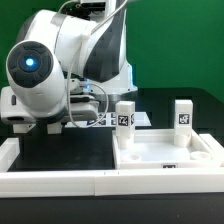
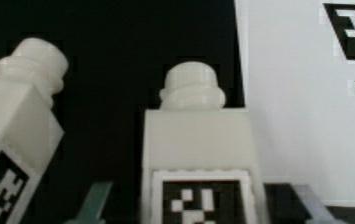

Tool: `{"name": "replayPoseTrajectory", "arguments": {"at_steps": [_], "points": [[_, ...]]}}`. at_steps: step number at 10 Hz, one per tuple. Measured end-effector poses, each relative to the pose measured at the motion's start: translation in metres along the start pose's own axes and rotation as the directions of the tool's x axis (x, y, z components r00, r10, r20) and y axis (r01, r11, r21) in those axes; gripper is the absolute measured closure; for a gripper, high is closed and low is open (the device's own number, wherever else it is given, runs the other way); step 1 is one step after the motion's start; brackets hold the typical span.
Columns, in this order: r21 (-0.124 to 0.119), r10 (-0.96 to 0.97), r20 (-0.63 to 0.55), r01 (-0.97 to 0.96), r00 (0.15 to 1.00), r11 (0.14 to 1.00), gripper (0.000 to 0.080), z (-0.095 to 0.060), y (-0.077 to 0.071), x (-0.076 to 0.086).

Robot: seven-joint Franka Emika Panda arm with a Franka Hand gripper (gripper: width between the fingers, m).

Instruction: Assemble square table

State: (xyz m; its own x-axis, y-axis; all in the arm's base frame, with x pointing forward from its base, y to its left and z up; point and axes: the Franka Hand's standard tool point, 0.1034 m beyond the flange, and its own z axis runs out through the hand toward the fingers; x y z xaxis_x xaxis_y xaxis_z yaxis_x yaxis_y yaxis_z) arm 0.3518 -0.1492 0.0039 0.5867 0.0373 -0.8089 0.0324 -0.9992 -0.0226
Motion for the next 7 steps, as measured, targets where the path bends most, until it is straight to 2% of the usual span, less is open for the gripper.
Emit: {"name": "replayPoseTrajectory", "arguments": {"at_steps": [5, 7], "points": [[0.001, -0.006, 0.000, 0.006, 1.000, 1.000, 0.0514, -0.001, -0.001, -0.001], [0.012, -0.021, -0.005, 0.021, 1.000, 1.000, 0.0512, -0.018, -0.010, -0.015]]}}
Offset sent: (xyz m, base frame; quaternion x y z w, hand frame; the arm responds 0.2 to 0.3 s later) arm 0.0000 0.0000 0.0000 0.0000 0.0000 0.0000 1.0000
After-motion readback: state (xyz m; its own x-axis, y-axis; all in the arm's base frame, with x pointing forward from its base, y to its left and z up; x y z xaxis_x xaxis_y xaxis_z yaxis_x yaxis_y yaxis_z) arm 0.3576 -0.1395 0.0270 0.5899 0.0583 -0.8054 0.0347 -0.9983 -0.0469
